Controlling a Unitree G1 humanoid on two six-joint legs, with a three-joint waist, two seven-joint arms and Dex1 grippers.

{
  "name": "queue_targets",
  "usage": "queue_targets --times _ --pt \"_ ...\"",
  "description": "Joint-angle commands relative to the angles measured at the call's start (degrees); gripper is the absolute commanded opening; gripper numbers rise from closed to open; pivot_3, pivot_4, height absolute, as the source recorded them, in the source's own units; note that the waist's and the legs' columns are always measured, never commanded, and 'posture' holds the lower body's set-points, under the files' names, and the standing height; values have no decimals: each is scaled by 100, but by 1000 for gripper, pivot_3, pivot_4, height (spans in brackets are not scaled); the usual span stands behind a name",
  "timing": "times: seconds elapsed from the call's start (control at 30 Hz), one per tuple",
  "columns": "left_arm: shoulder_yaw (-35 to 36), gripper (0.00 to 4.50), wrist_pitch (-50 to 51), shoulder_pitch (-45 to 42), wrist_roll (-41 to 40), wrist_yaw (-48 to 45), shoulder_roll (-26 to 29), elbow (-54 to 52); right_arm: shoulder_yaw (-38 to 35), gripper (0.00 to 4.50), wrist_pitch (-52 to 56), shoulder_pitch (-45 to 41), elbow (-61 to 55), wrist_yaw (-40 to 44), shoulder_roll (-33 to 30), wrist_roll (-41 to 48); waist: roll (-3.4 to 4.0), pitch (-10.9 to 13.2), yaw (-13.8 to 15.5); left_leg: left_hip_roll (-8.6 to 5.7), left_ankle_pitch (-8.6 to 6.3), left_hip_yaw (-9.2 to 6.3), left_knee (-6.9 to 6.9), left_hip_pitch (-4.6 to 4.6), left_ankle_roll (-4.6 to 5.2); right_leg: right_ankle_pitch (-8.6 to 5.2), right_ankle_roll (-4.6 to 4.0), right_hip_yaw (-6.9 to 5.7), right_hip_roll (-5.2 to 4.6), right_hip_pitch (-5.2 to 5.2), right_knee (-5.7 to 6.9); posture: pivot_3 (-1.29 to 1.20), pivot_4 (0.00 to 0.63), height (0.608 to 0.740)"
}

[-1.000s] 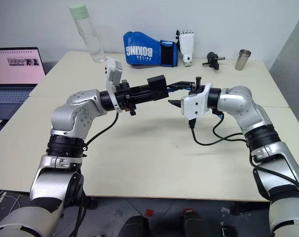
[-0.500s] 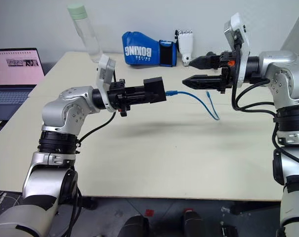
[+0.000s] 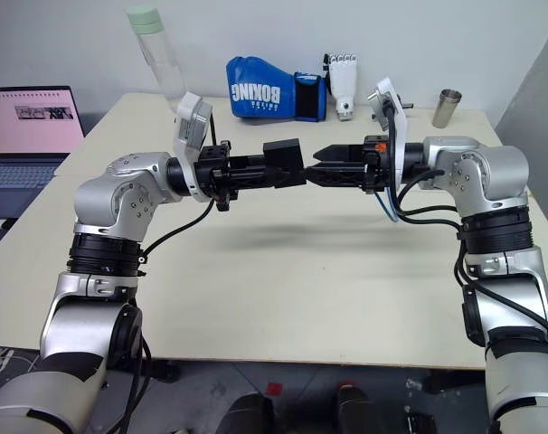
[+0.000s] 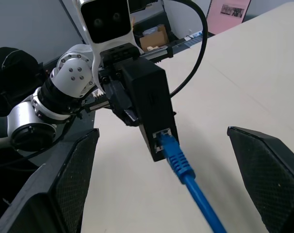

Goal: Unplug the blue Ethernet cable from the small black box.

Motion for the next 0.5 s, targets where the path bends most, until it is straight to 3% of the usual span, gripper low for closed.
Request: queue_targets --times 0.03,0.2,0.3,0.5 --pt "43 784 -3 -153 -84 -72 57 -185 -135 4485 -158 -58 -93 38 36 -49 0 0 0 0 0 0 0 0 0 0 0 0 0 0 0 0 150 740" --pt "46 784 16 -148 -84 -78 75 -206 -42 4485 -354 23 -49 162 44 -226 0 0 -1 0 0 -1 0 0 0 0 0 -1 0 0 0 0 150 740" --pt "38 784 25 -146 -80 -96 93 -210 -12 4010 -433 68 -25 249 11 -318 0 0 -1 0 0 -1 0 0 0 0 0 -1 1 0 0 0 150 740" --pt "40 784 45 -149 -85 -128 115 -215 43 2554 -556 109 20 402 -26 -489 0 0 -2 0 0 -1 0 1 0 0 0 -1 1 0 0 0 150 740"
